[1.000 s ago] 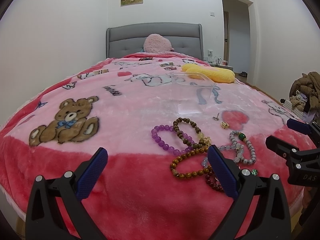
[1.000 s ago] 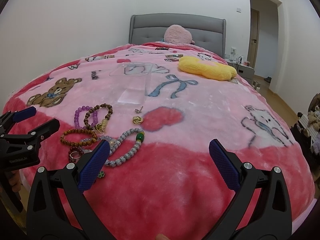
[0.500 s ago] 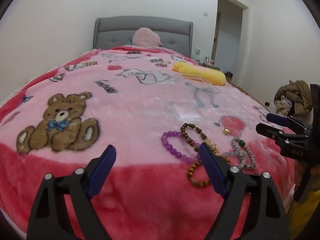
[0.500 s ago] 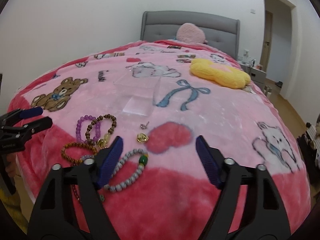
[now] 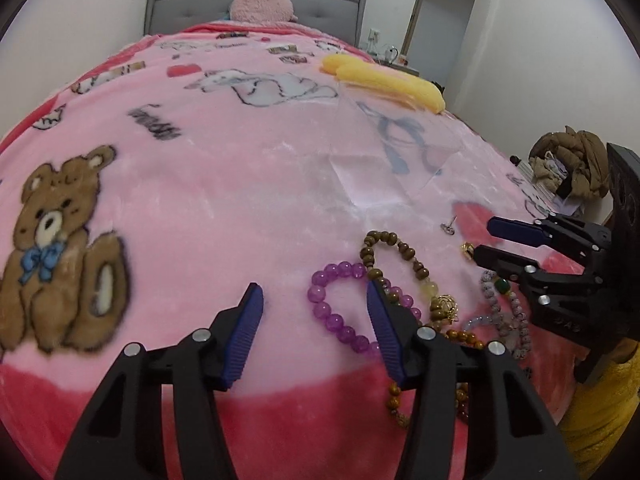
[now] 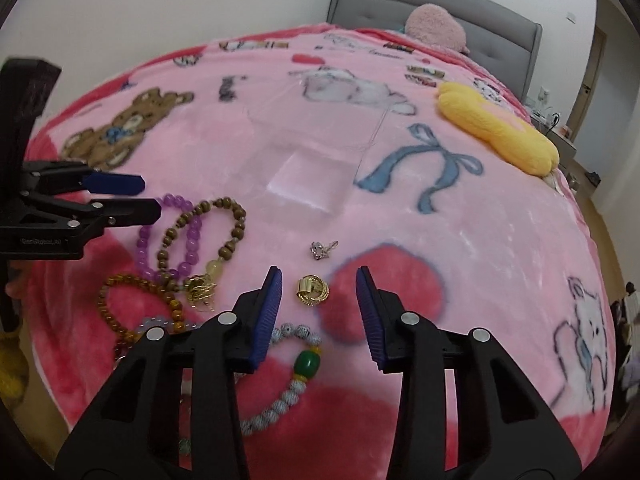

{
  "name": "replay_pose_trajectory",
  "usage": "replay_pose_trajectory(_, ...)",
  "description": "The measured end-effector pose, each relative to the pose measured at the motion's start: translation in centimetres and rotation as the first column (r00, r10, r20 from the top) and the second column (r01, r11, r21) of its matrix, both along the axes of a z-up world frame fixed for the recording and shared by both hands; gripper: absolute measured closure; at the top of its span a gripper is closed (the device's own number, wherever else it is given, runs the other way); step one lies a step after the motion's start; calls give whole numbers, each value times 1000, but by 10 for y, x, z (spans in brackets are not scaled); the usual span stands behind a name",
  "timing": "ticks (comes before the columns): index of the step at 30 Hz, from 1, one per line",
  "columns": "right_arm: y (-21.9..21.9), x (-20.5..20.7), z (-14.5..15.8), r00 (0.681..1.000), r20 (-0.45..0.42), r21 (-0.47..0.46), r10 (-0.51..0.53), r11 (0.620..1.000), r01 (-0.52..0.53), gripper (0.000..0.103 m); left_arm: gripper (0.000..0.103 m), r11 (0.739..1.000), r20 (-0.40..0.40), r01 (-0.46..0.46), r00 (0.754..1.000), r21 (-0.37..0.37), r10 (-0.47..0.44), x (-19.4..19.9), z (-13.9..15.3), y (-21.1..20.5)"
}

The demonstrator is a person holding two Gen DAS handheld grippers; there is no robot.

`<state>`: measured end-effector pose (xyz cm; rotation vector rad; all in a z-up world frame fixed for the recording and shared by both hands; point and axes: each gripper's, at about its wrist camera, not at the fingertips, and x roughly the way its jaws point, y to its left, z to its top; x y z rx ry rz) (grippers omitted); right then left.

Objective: Organize jewelry
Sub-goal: 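Grasp the purple bead bracelet with the left gripper while the right gripper grasps the gold charm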

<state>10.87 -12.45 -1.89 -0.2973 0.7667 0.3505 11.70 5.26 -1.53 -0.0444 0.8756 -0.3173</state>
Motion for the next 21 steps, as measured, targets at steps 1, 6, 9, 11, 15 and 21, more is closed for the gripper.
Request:
replay_pose_trajectory(1,2,2,-3,1000,-5,-15,0,1000,0,67,49,1000,-14,1,1000,-2,-1,3,-2,0)
replay_pose_trajectory(6,6,12,-12,999,-44,-37,3,999,-5,80,62,998,-27,-4,1000,55,6,6,-7,-4)
replay_pose_trajectory(9,7,14,-15,998,-54,-40,9,999,-12,86,69,996,-21,-17,1000,83,19,5,-10,-5)
replay_pose_trajectory(11,6,15,-14,998,-55,-41,10,999,-12,86,77,995,-8,-29,1000,91,30,4,-10,-4)
replay_pose_trajectory(15,4,16,-13,998,-56,-25,8,1000,-9,86,89,996,10,-40,999,85,39,3,-9,-3)
replay_pose_trajectory(21,-1,8,-1,999,-42,20,28,999,-27,86,93,998,56,-46,997,42,44,-6,6,-2)
